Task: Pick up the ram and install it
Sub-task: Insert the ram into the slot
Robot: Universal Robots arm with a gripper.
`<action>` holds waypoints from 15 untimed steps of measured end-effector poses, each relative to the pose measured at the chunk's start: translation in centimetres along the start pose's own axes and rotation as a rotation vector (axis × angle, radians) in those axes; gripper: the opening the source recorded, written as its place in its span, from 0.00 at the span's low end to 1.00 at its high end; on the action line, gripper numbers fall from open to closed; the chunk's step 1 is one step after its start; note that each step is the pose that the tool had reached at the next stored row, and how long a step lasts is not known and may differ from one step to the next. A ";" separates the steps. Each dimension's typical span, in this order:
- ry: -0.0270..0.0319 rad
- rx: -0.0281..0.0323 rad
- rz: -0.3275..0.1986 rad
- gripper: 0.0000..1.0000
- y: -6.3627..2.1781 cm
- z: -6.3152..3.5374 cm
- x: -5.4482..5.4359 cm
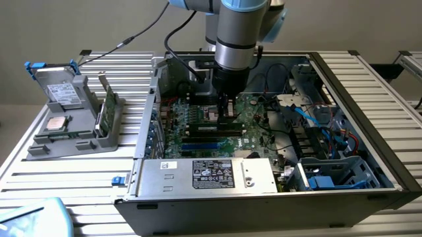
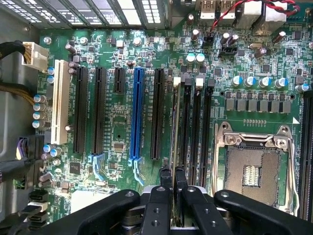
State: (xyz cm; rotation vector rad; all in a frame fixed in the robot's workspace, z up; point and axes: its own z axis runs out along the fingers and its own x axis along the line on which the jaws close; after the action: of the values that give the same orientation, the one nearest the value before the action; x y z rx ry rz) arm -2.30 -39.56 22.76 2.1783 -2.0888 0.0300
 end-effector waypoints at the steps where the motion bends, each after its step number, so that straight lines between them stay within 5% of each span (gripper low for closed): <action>1: 0.0000 0.0001 -0.002 0.14 0.00 0.03 0.0; 15: -0.0002 -0.0012 -0.022 0.14 -0.01 0.17 0.0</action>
State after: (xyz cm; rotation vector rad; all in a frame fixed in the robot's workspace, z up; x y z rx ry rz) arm -2.29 -39.56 22.59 2.2007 -2.0640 0.0265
